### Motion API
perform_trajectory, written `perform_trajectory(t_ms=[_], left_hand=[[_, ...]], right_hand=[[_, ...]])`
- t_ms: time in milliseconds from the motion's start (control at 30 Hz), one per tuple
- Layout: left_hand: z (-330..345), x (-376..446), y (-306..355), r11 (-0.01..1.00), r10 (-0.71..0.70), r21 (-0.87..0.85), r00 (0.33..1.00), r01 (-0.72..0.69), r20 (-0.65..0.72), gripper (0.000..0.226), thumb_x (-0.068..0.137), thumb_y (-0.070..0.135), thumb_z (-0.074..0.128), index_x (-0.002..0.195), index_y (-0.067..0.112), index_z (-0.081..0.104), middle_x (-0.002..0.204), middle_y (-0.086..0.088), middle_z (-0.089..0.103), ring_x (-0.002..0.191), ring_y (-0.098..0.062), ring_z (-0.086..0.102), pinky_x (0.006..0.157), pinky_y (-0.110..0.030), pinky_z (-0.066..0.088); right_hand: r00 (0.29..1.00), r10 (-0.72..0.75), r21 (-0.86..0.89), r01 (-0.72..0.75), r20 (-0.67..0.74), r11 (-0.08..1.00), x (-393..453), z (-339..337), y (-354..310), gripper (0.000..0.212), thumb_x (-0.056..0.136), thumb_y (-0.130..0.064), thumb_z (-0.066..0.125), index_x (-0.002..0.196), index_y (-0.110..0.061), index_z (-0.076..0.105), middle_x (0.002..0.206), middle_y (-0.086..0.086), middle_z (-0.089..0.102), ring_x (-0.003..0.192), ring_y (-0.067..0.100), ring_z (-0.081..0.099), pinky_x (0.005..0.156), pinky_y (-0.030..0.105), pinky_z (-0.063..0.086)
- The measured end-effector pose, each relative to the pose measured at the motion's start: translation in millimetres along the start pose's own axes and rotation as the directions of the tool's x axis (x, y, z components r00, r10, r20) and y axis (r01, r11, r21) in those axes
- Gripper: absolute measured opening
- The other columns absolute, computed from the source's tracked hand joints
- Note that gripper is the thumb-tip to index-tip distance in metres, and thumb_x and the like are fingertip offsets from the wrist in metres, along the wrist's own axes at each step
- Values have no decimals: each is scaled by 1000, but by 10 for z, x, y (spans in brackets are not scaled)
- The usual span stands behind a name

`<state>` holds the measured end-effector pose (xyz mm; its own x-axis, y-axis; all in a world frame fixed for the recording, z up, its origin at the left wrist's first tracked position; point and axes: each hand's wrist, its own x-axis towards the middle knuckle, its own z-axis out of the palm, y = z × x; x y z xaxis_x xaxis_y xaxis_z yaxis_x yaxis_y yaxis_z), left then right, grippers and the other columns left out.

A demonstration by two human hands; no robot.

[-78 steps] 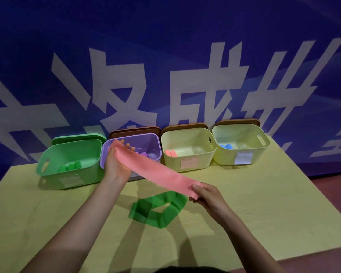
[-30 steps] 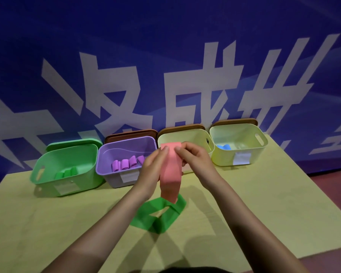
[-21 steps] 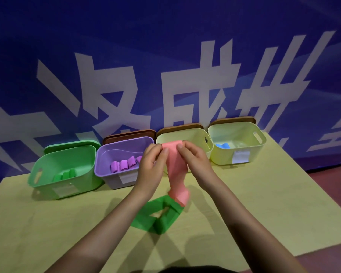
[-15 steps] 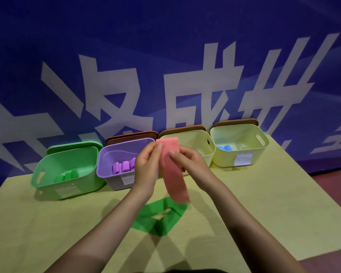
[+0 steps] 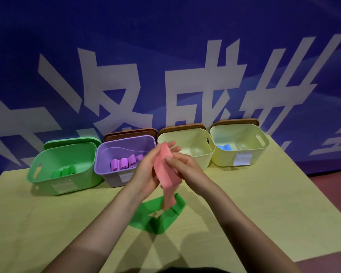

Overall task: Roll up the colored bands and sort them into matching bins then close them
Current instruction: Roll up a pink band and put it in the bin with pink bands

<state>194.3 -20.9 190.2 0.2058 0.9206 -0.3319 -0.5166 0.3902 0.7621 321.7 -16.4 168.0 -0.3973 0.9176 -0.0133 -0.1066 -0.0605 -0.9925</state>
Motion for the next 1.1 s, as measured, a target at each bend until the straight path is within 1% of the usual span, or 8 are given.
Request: perform_trajectory(t_ms=[100,233,367,433,567,833,1000,1100], left_hand=[[-13,60,61,997,67,-26,997,-67,-26,36,100,37,36,109,20,66,106,-1,72,97,-15,69,88,-36,51],[-56,143,157,946,118,-291,988,-141,-96,25,99,28,46,97,14,67,84,-1,72,77,-15,69,85,-36,51],[-199,232,369,873,191,-433,975,-223,-117,25,99,23,46,87,12,64,74,1,69,69,-14,68,87,-32,53],[-273,293,493,860,227,-436,964,-266,-140,25,99,24,45,87,12,64,72,3,68,65,-13,67,77,-28,55],[-361,365,633,856,256,-402,942,-326,-219,24,99,25,45,88,13,64,71,4,67,62,-10,63,75,-26,49],[-484,394,685,826,299,-395,907,-402,-298,26,99,30,45,89,16,64,71,4,65,67,-9,61,71,-24,50],[-483,404,694,823,306,-379,892,-424,-333,19,98,26,48,101,16,63,72,0,61,66,-13,59,71,-25,52],[-389,367,611,887,330,-245,909,-391,-256,18,100,26,45,100,16,59,65,3,52,62,-10,50,63,-20,48]], right_hand=[[993,64,122,-76,103,990,-35,-11,-23,22,86,-20,64,102,-5,64,74,11,68,53,17,61,50,24,51],[977,156,119,-173,143,978,-54,-83,22,4,91,-4,58,92,-7,60,53,-1,61,42,6,54,43,15,43],[971,215,-91,-206,101,974,-84,-143,224,3,87,-12,66,86,-12,63,54,-6,60,45,6,55,45,17,45],[967,251,-194,-238,48,952,-133,-168,381,6,86,-18,69,85,-15,64,53,-7,62,46,6,56,45,18,47],[971,236,-185,-237,-29,954,-242,-238,625,14,86,-25,69,83,-12,67,54,-6,60,44,8,52,45,19,43],[970,202,38,-198,-137,979,-339,-432,745,30,91,-22,61,63,-11,65,54,3,59,49,12,50,56,24,42],[958,270,126,-257,-97,958,-328,-501,854,33,99,-25,47,78,-7,65,70,8,66,61,15,55,61,24,44],[931,342,-85,-353,-128,932,-330,-546,902,23,100,-23,46,97,-12,66,83,4,69,70,14,58,62,23,44]])
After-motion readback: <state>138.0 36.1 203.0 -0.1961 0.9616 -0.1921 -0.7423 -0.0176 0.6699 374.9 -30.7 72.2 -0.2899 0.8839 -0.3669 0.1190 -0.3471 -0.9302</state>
